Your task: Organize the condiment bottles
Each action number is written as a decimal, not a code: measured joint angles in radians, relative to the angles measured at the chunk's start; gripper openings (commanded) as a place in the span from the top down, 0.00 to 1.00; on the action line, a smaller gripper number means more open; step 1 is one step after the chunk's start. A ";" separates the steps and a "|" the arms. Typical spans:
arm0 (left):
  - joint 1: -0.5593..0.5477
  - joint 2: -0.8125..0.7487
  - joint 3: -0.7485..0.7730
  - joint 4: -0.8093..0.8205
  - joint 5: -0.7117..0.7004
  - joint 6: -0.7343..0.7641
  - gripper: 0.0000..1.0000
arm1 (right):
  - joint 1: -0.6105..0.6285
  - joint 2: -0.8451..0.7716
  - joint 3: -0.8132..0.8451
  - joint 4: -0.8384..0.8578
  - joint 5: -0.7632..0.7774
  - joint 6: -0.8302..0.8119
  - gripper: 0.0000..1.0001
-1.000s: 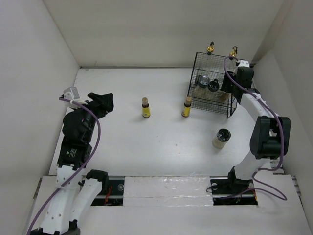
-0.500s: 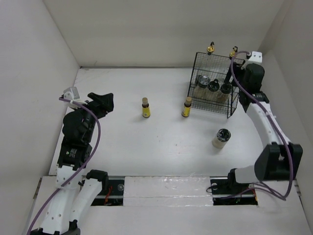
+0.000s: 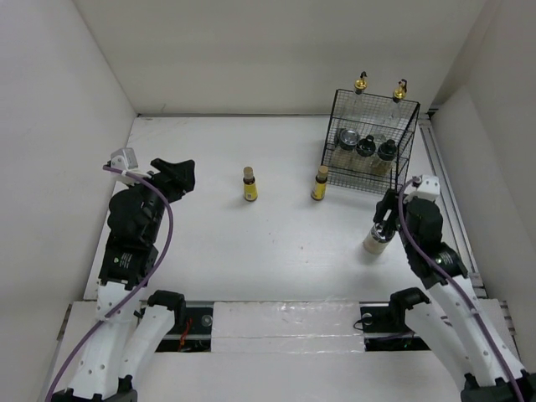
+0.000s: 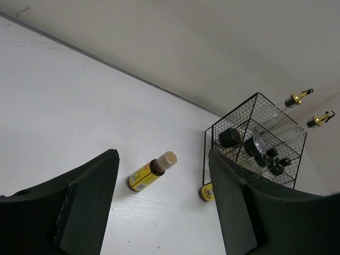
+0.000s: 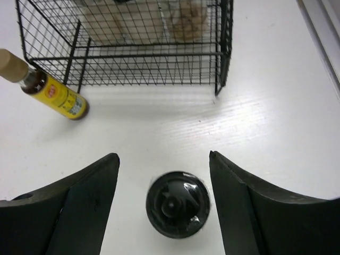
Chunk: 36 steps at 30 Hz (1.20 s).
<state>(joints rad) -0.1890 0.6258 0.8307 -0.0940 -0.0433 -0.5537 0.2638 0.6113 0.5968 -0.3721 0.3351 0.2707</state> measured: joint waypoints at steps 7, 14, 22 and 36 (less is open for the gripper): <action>0.000 0.001 0.000 0.000 0.007 0.000 0.36 | 0.003 0.058 -0.015 -0.080 0.027 0.068 0.37; 0.000 0.000 0.000 0.000 0.008 0.000 0.35 | 0.013 0.127 -0.015 -0.116 0.028 0.092 0.56; 0.000 -0.002 0.000 0.000 0.002 0.000 0.35 | 0.013 0.122 -0.010 -0.117 0.032 0.102 0.93; 0.000 0.000 0.000 0.000 -0.007 0.000 0.35 | 0.112 0.306 0.402 0.034 -0.014 -0.023 1.00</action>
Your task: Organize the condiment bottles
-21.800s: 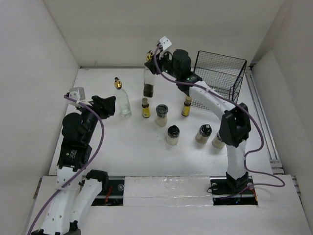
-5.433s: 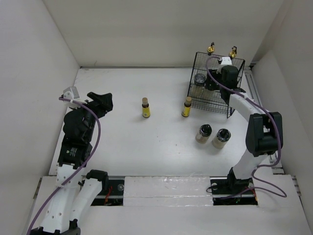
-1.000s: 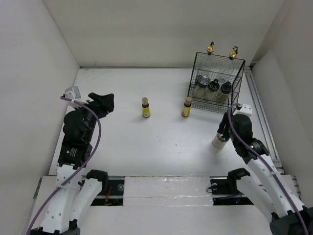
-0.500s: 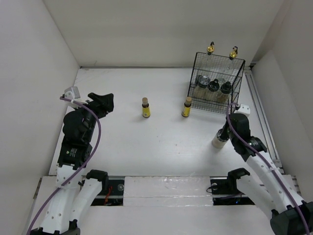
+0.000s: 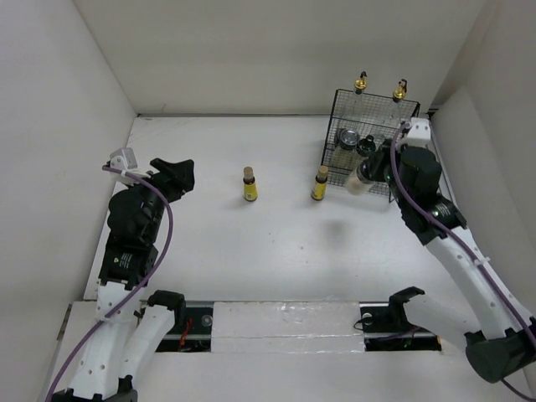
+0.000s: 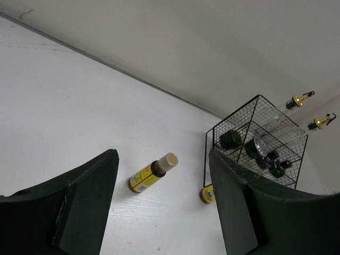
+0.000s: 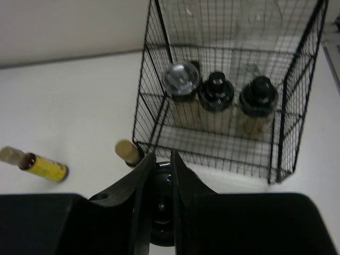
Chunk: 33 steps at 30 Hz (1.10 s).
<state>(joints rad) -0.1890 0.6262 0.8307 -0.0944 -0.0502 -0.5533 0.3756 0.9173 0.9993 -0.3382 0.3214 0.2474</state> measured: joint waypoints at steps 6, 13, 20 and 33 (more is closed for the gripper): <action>0.000 0.006 0.000 0.000 0.001 0.000 0.35 | -0.002 0.245 0.145 0.176 -0.043 -0.047 1.00; 0.000 0.006 0.000 0.000 -0.002 0.000 0.35 | -0.015 0.512 0.250 0.275 -0.079 -0.074 1.00; 0.000 0.007 0.000 0.000 -0.003 0.000 0.35 | -0.035 0.583 0.259 0.353 -0.069 -0.083 1.00; 0.000 0.007 0.000 0.000 -0.003 0.000 0.34 | -0.034 0.686 0.228 0.435 -0.029 -0.105 1.00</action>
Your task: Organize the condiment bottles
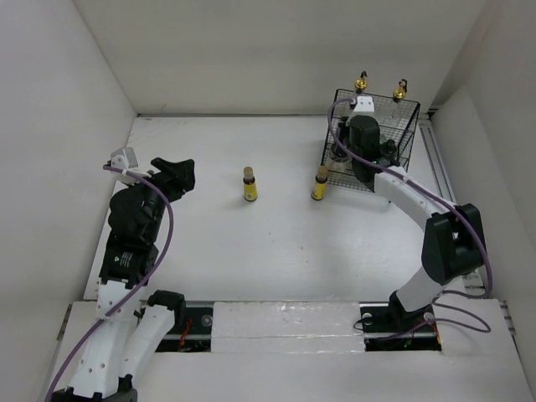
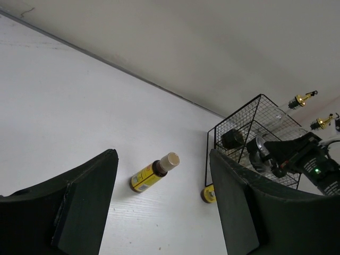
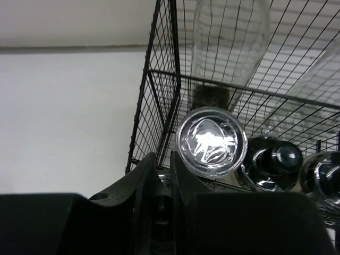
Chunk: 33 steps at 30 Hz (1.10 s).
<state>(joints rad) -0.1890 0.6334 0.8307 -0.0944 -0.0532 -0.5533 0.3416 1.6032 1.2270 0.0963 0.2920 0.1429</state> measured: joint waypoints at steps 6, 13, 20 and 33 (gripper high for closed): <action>0.000 0.006 0.000 0.000 0.000 0.000 0.32 | 0.006 0.064 -0.029 0.026 0.006 0.000 0.72; 0.000 0.012 0.000 0.000 0.014 0.010 0.29 | 0.013 0.035 -0.031 0.035 0.009 -0.002 0.20; 0.000 0.026 0.000 0.000 0.019 0.016 0.27 | 0.100 -0.207 -0.154 0.029 0.049 -0.017 0.32; 0.000 0.032 0.000 0.000 0.026 0.019 0.27 | 0.212 -0.176 -0.278 -0.067 0.024 -0.011 0.35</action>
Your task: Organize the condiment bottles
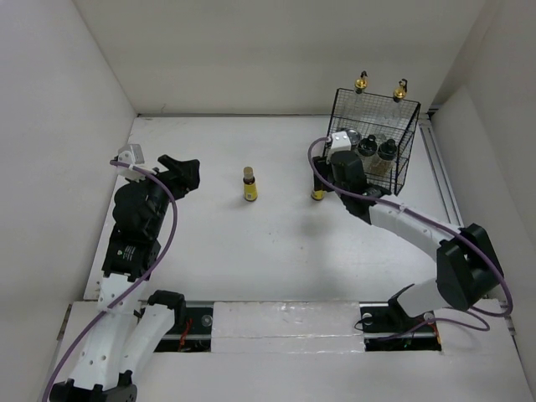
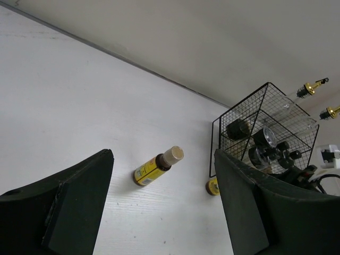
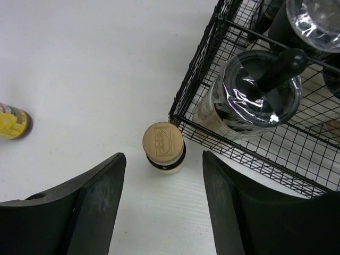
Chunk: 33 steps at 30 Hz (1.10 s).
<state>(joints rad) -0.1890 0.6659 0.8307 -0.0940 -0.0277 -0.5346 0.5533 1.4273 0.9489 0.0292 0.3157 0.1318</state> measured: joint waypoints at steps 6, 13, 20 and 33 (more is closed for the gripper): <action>0.000 0.000 0.000 0.000 0.002 0.000 0.27 | -0.020 0.080 0.035 -0.016 -0.014 0.001 0.48; 0.000 -0.002 0.000 0.000 0.001 0.000 0.27 | -0.023 0.122 0.067 -0.006 -0.004 0.002 0.62; 0.000 -0.003 0.000 0.000 0.003 0.001 0.27 | -0.003 0.107 0.063 -0.006 0.036 -0.002 0.76; 0.000 -0.001 0.000 0.001 0.017 0.002 0.27 | -0.228 -0.236 0.006 -0.052 -0.008 -0.012 0.76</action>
<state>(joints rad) -0.1890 0.6651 0.8307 -0.0933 -0.0105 -0.5331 0.3252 1.1912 0.9546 -0.0227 0.3080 0.1196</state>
